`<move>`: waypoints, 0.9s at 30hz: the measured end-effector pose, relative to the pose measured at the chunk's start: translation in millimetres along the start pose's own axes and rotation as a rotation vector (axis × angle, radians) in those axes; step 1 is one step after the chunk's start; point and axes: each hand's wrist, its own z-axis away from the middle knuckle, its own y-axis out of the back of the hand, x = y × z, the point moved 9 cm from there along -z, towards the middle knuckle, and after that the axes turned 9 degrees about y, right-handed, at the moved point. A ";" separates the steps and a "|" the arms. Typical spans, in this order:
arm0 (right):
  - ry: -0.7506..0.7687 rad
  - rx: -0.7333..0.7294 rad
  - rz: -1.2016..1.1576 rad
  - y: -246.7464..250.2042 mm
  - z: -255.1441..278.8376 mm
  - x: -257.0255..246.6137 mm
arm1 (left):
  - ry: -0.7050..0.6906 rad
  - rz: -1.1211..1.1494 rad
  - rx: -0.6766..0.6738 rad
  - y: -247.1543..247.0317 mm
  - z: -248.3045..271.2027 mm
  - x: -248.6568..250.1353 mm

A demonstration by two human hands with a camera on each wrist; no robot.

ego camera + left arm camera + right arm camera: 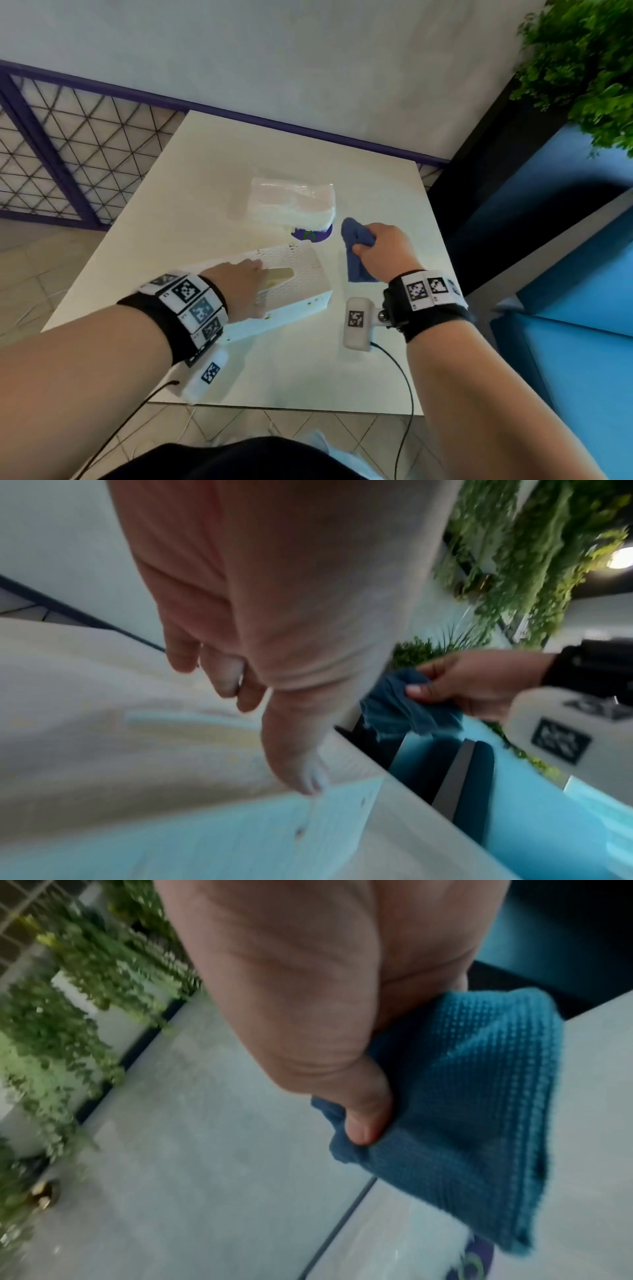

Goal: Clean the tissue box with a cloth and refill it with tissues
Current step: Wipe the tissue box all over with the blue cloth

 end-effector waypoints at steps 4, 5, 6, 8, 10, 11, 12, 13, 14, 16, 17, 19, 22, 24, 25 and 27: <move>0.086 -0.131 0.047 -58.9 -4.2 -27.4 | 0.020 0.078 -0.048 -20.5 -0.1 -1.2; 0.125 -0.257 0.147 -83.4 -3.4 -33.7 | 0.014 0.081 -0.048 -22.7 -0.7 -1.9; 0.163 -0.365 0.255 -104.6 -3.7 -37.8 | 0.009 0.071 -0.050 -24.8 -2.4 -2.5; 0.205 -0.422 0.406 -121.9 -16.2 -45.9 | 0.013 0.055 -0.066 -28.2 -7.3 -3.6; 0.218 -0.404 0.452 -123.7 -34.6 -54.7 | 0.034 0.066 -0.110 -30.6 -9.5 -4.0; 0.222 -0.402 0.456 -124.3 -41.3 -58.4 | 0.042 0.068 -0.126 -30.2 -9.7 -4.5; 0.242 -0.407 0.473 -127.3 -46.4 -61.4 | 0.048 0.068 -0.131 -29.8 -9.6 -5.1; 0.271 -0.412 0.497 -129.5 -48.4 -62.7 | 0.051 0.065 -0.131 -30.6 -9.5 -5.5; 0.307 -0.415 0.520 -129.6 -46.1 -63.4 | 0.054 0.063 -0.128 -30.9 -9.2 -5.1; 0.348 -0.453 0.627 -126.0 -32.5 -58.4 | 0.057 0.073 -0.115 -30.3 -7.5 -2.5; 0.375 -0.461 0.671 -124.0 -26.6 -54.9 | 0.057 0.083 -0.110 -29.3 -7.3 -1.9; 0.407 -0.484 0.709 -119.0 -19.2 -51.2 | 0.061 0.097 -0.122 -27.5 -5.2 -2.0; 0.354 -0.438 0.685 -113.3 -28.5 -52.8 | 0.074 0.103 -0.143 -23.3 0.3 -2.1; 0.397 -0.377 0.670 -122.2 -40.9 -63.5 | 0.076 0.099 -0.142 -20.1 2.6 -1.1; 0.436 -0.364 0.641 -130.6 -44.3 -67.8 | 0.085 0.098 -0.147 -19.8 3.5 -1.3; 0.498 -0.371 0.603 -134.6 -36.0 -75.2 | 0.093 0.098 -0.147 -20.7 2.9 -1.6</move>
